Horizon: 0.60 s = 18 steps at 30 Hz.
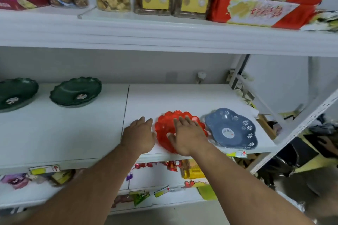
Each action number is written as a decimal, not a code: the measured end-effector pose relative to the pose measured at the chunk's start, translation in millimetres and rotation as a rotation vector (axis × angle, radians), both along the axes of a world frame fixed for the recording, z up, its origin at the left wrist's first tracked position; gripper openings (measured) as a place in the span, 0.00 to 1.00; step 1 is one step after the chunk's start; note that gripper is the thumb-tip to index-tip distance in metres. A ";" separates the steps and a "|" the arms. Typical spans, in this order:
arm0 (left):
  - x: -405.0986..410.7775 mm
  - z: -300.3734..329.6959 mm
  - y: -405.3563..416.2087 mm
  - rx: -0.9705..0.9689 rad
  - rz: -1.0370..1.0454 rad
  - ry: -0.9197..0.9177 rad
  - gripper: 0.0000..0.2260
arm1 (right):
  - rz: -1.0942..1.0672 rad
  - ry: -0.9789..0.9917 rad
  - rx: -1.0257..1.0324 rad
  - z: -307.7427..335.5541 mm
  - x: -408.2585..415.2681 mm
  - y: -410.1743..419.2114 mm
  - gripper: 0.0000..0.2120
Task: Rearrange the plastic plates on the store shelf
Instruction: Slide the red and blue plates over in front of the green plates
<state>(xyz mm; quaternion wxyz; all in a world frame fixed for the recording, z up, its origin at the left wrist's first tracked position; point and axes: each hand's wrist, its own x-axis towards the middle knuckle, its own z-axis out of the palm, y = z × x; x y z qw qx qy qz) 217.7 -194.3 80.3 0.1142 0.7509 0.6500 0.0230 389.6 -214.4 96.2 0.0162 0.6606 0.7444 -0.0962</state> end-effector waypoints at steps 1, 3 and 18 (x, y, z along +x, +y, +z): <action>14.4 0.2 -2.8 0.005 0.014 -0.002 0.28 | 0.003 0.009 0.006 -0.7 15.3 -2.5 0.34; 44.8 0.8 -8.6 0.009 0.044 0.005 0.28 | 0.009 0.031 0.003 -2.4 48.0 -8.1 0.34; 166.9 -37.4 -59.0 -0.010 0.295 -0.014 0.25 | -0.067 0.155 0.007 -41.1 248.1 -31.4 0.29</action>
